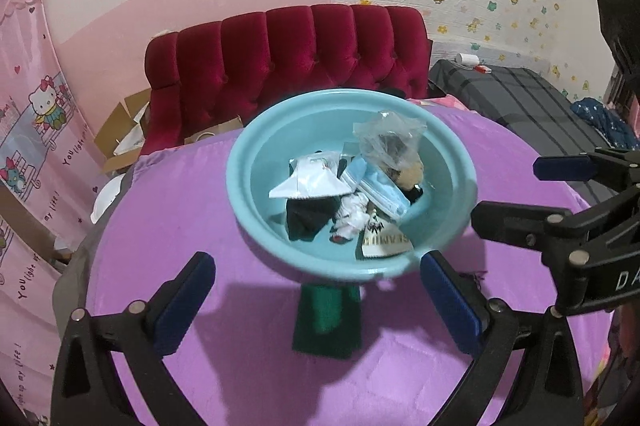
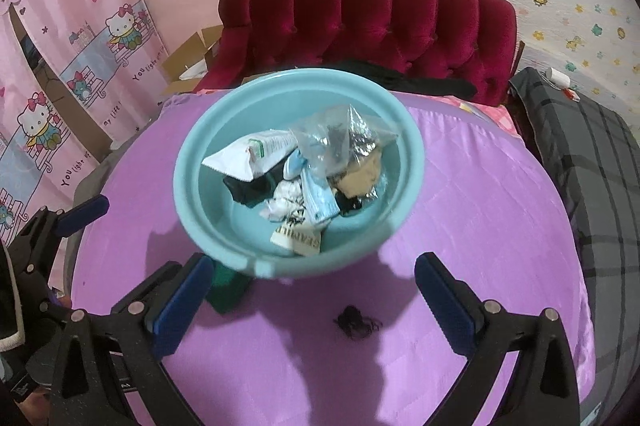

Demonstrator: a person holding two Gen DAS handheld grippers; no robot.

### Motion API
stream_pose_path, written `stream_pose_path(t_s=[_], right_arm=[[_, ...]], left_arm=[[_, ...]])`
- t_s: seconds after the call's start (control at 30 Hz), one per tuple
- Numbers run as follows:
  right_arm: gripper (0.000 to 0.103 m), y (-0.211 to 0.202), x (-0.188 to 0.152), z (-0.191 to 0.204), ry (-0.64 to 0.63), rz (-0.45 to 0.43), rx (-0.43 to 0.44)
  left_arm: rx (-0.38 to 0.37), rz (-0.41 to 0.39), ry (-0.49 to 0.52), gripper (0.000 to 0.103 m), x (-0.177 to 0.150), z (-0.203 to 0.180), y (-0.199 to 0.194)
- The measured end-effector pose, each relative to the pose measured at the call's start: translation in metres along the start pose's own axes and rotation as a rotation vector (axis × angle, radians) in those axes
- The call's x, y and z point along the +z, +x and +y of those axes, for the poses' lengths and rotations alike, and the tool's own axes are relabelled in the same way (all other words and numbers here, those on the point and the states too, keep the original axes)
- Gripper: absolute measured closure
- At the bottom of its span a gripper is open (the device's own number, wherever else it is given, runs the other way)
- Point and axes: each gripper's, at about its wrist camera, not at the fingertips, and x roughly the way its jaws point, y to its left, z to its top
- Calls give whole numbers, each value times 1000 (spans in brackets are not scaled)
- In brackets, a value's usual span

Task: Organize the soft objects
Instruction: 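Withdraw both tools from the basin toward the green pad and hair tie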

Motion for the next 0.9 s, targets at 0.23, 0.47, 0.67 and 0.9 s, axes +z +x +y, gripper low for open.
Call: stream_pose_path(t_s=[0.23,0.47,0.67,0.9], right_arm=[[0,-14,-31,-4,21,-15,-15],[0,-17,-60,-6,26,-26,-31],[0,-12,-79,-8,38,-40,-45],[0,6,-96,-13,44,-27,-59]], left_arm=[[-4,-12,-13,0,-24,-4,-15],[4,3,-32,0,-55,-3,-20],[9,6,-47,0,-77,-3,-20],[20,3,-66,0,-94,1,-9]])
